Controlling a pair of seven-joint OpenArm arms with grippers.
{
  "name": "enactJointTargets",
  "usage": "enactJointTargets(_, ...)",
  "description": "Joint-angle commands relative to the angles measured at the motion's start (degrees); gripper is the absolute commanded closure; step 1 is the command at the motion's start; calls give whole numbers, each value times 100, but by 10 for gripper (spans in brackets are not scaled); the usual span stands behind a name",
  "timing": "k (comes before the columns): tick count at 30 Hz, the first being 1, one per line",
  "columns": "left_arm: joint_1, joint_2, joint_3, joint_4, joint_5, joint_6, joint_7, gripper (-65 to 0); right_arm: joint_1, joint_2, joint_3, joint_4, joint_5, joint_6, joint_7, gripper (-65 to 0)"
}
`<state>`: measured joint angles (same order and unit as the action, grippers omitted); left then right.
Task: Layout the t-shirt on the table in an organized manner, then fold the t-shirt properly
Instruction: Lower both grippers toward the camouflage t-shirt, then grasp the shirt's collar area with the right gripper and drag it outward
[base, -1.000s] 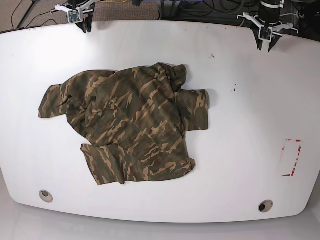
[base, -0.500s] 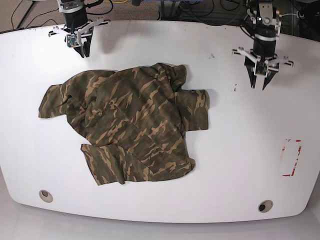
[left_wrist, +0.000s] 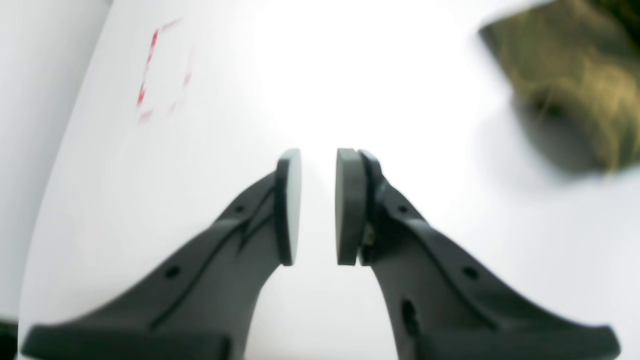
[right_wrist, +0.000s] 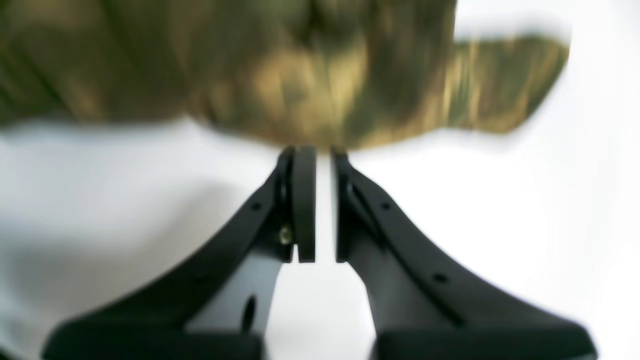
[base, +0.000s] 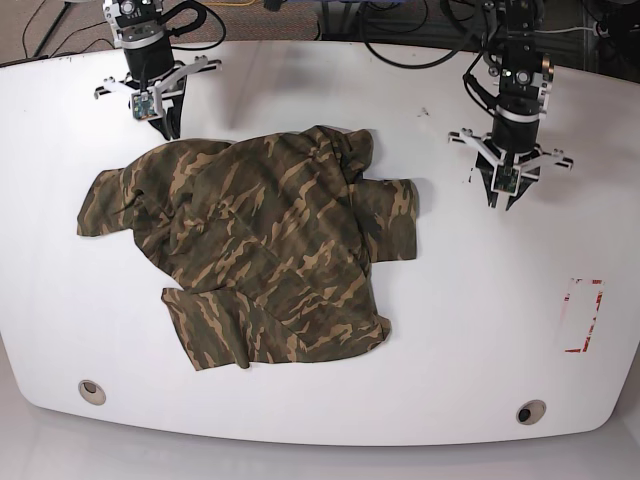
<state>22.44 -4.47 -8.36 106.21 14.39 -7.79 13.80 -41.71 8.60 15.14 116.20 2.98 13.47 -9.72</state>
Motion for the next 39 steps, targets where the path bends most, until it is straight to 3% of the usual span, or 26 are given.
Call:
enactJointTargets(1, -137, -47, 6, 100, -16, 49, 28, -91, 31, 53, 25, 173, 20, -22, -14, -35)
enactJointTargets(11, -501, -37, -69, -186, -96, 35, 333, -107, 429, -12, 13, 135, 18, -52, -558, -55)
enactJointTargets(17, -495, -70, -89, -230, -93, 45, 265, -127, 603, -81, 17, 87, 65, -47, -766, -173)
enactJointTargets(25, -404, -79, -93, -166, -73, 60, 22, -244, 842, -144, -48, 75, 120, -62, -857, -372)
enactJointTargets(29, -358, -78, -126, -191, -110, 90, -100, -262, 911, -124, -10, 30, 78, -55, -824, -435)
enactJointTargets(33, -389, -72, -152, -233, -110, 108, -115, -249, 972, -86, -65, 32, 92, -64, -840, -426)
enactJointTargets(39, -701, -71, 0, -365, -168, 62, 47, -216, 1081, 98, -225, 33, 93, -89, -836, -314)
